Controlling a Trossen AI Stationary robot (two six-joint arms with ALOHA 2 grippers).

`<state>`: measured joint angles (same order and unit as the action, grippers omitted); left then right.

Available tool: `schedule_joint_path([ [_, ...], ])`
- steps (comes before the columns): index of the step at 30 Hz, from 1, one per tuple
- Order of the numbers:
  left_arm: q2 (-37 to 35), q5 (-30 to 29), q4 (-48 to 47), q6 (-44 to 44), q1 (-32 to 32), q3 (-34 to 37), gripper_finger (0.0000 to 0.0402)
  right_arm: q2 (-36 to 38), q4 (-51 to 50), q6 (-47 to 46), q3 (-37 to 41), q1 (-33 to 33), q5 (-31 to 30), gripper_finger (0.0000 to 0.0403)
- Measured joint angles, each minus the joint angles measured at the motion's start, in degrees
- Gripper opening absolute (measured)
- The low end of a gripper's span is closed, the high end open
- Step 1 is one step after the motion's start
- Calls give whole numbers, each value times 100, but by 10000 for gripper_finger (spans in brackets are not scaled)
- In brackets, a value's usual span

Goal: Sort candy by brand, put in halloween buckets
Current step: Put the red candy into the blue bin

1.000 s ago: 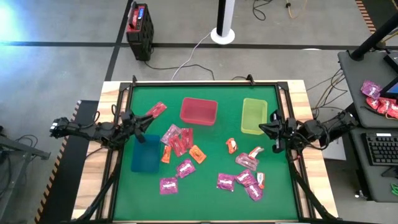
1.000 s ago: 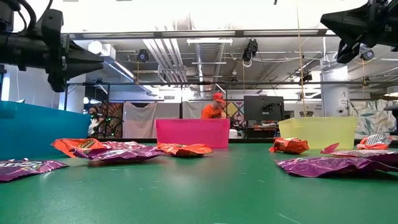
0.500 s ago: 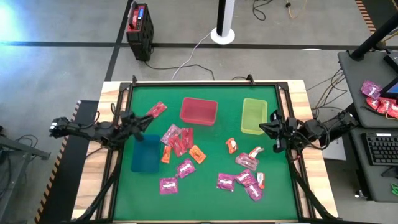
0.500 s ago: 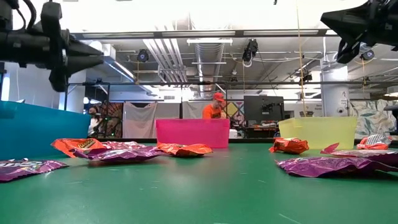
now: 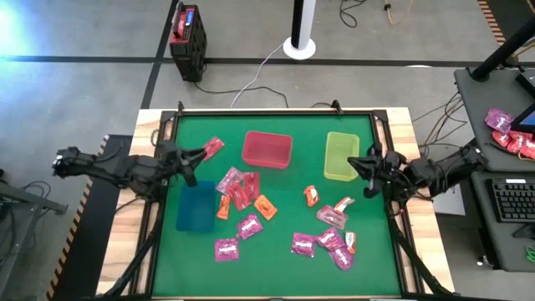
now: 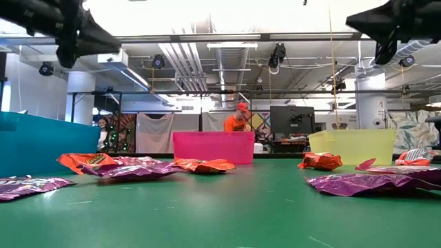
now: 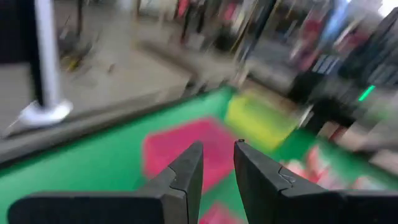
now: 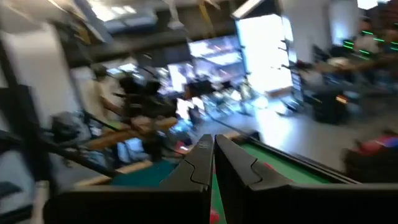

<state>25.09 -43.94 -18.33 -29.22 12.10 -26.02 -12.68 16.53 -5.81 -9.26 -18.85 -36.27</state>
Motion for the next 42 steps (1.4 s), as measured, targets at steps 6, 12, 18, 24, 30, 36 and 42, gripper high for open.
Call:
schedule_joint_path([
  [6,1554,162,-3103,-1526,-387,-1290,75,-1009,-937,-495,-754,2,-586,9],
  [12,3003,1034,-3194,-830,-1460,-2016,75,-2039,-1075,-505,-1357,2,-632,9],
  [18,4160,2185,-3051,708,-2834,-2274,75,-2650,-1682,-751,-1815,13,-635,9],
  [24,4895,3157,-2597,1730,-4178,-2302,75,-2798,-2386,-1330,-2058,13,-739,9],
  [30,5594,3541,-2377,1960,-5155,-2304,76,-2786,-2472,-1418,-2102,13,-737,10],
  [36,6081,3561,-2209,2220,-5254,-2313,112,-2793,-2482,-1412,-2096,13,-730,25],
  [42,6485,3550,-2155,2278,-5311,-2445,192,-2798,-2483,-1387,-2089,13,-728,53],
])
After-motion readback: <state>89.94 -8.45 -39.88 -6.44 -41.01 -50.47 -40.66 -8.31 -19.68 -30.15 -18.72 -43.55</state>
